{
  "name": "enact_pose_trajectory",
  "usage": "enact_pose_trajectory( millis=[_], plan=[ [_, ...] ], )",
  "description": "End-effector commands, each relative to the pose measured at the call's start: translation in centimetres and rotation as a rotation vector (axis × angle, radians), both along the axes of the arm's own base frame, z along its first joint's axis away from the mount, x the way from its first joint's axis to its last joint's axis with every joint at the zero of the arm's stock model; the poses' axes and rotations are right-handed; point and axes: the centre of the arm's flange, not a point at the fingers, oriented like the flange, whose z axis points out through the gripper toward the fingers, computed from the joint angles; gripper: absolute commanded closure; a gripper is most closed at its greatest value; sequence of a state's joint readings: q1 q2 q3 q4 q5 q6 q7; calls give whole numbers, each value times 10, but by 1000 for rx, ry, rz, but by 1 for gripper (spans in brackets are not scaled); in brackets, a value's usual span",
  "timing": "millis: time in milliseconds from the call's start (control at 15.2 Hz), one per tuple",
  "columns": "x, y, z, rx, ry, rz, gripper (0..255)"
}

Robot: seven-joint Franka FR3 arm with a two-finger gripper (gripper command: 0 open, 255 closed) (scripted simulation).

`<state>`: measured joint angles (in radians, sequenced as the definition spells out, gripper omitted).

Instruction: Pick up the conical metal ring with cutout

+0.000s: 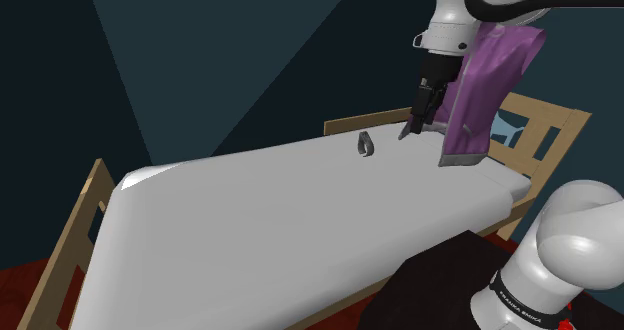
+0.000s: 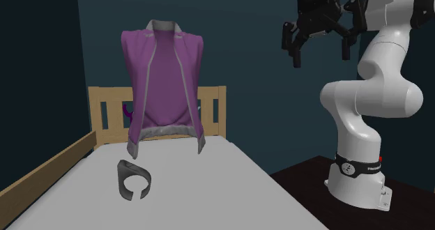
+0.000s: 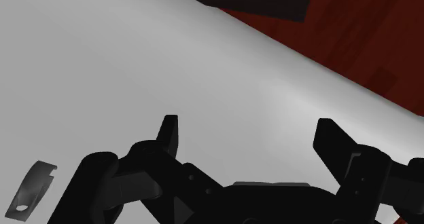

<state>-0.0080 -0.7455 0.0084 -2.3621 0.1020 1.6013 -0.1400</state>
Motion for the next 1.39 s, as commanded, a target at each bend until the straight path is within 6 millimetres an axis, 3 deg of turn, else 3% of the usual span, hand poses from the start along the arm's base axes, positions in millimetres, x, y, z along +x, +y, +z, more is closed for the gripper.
enact_pose_trajectory(
  millis=[0, 1320],
  plan=[
    [0, 0, 0, 0, 0, 0, 0],
    [161, -119, -143, -71, -94, -218, 0]
  ],
)
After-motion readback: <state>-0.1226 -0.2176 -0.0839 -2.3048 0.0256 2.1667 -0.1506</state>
